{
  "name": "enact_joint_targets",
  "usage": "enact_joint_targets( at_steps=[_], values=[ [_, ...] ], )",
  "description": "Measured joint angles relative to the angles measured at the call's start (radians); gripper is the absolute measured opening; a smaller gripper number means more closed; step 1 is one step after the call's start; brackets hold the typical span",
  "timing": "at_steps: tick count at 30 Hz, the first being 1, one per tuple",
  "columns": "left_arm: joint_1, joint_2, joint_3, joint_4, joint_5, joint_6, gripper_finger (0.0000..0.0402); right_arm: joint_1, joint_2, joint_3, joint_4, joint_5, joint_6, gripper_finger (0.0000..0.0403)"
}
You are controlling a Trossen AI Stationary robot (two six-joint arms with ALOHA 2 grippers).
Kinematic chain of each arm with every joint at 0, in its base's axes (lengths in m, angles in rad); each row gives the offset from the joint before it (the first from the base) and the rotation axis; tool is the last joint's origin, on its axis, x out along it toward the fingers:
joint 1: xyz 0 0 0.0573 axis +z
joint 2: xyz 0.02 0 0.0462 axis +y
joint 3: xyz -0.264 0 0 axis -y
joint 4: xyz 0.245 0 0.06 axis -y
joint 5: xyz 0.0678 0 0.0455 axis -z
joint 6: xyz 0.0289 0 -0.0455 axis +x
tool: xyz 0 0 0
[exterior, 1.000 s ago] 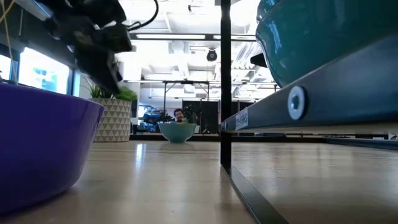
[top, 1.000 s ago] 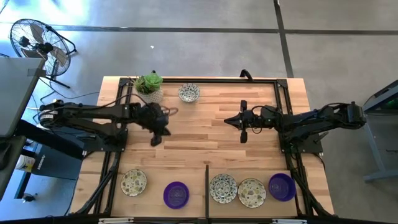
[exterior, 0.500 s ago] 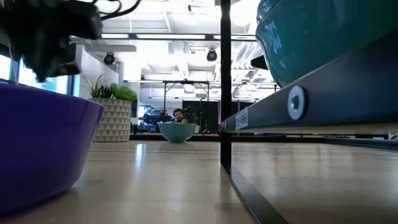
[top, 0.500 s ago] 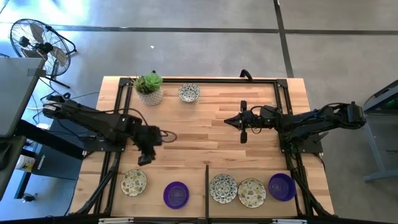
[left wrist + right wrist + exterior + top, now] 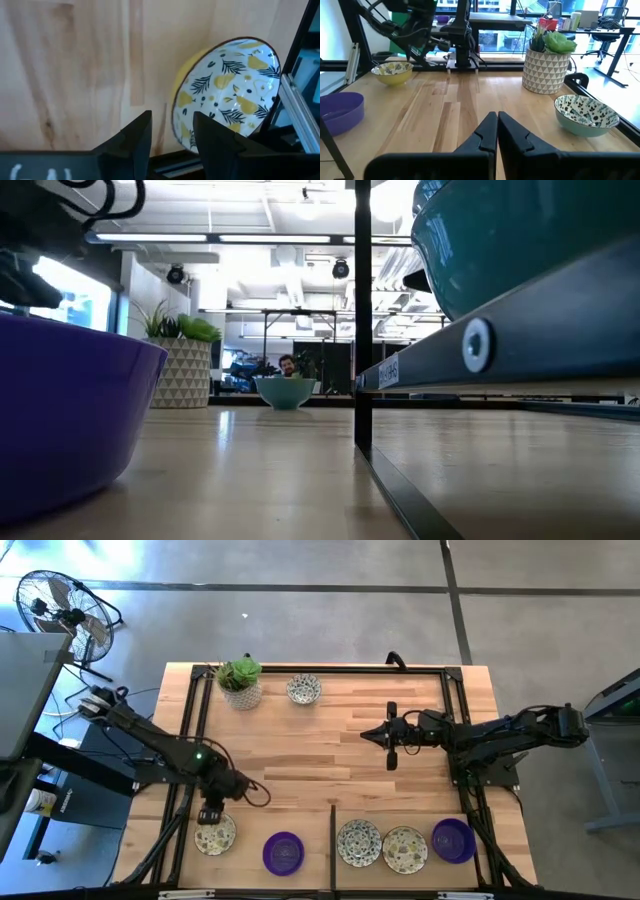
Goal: Pick & Place Mini bowls
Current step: Stack the yellow patterned bowl on the yellow patterned bowls on the shelf
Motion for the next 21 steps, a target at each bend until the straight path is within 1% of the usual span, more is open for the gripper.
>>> enact_joint_targets(
  at_steps=[4,7,14,17,21],
  values=[
    [-0.041,0.051,0.0,0.023,0.016,0.002,0.0141,0.0,0.0,0.0,-0.005,0.0,-0.001,0.0004],
    [-0.063,0.085,0.0,0.039,0.006,0.003,0.0141,0.0,0.0,0.0,-0.005,0.0,-0.002,0.0004],
    [-0.062,0.165,0.0,0.063,-0.024,0.003,0.0141,0.0,0.0,0.0,-0.006,0.0,-0.002,0.0004],
    [-0.062,0.201,0.0,0.083,-0.018,0.003,0.0141,0.0,0.0,0.0,-0.006,0.0,-0.002,0.0004],
    [-0.062,0.234,-0.001,0.126,-0.005,0.002,0.0126,0.0,0.0,0.0,-0.006,0.0,-0.001,0.0001]
  ],
)
